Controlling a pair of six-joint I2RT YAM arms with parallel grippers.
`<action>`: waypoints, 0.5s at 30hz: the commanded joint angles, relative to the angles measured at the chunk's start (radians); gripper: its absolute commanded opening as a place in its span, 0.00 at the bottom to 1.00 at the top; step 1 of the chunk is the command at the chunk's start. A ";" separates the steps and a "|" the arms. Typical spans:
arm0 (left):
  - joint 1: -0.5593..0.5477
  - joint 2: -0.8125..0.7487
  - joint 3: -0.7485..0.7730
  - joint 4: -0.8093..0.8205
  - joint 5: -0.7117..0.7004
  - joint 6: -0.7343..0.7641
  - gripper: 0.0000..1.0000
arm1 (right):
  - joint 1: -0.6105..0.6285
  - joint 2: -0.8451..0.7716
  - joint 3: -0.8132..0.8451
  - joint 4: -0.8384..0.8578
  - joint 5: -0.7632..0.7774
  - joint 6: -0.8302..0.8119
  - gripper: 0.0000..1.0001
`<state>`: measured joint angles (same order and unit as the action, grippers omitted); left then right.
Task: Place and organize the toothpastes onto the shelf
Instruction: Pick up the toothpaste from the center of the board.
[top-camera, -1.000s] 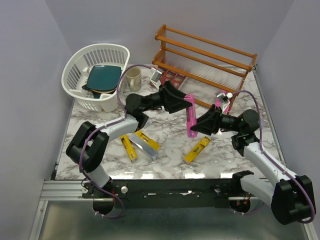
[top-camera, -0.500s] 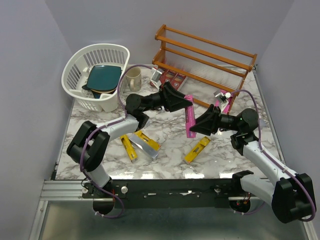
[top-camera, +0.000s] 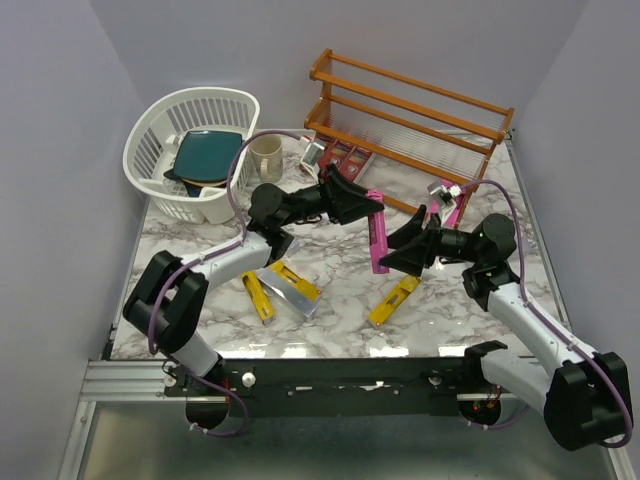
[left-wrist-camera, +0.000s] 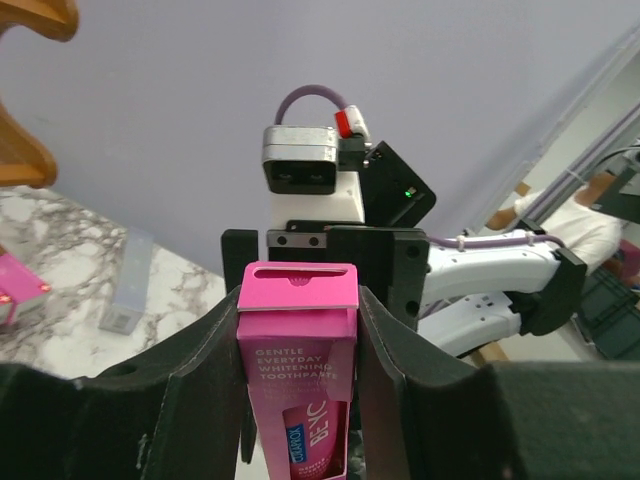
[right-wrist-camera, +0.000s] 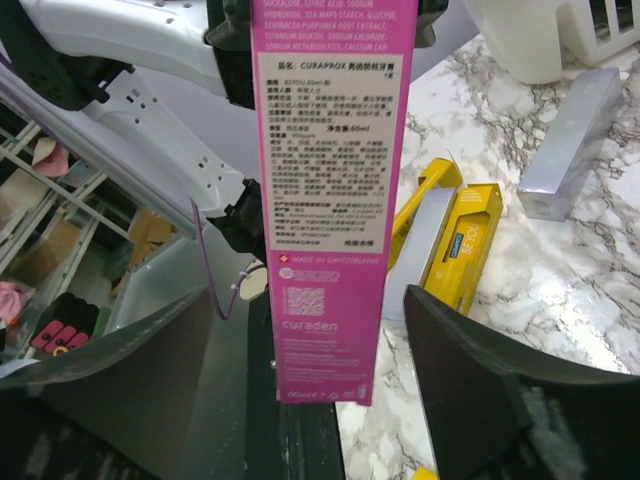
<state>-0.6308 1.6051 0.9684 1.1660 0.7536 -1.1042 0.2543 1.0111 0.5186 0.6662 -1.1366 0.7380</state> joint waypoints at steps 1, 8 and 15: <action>-0.007 -0.115 -0.022 -0.228 -0.144 0.176 0.24 | 0.007 -0.043 0.037 -0.134 0.072 -0.112 0.93; -0.007 -0.211 -0.034 -0.483 -0.327 0.253 0.24 | 0.010 -0.100 0.061 -0.312 0.184 -0.241 1.00; -0.007 -0.304 -0.048 -0.725 -0.525 0.219 0.24 | 0.026 -0.187 0.055 -0.404 0.354 -0.347 1.00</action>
<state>-0.6327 1.3705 0.9329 0.6250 0.4213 -0.8860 0.2626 0.8749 0.5556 0.3531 -0.9222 0.4934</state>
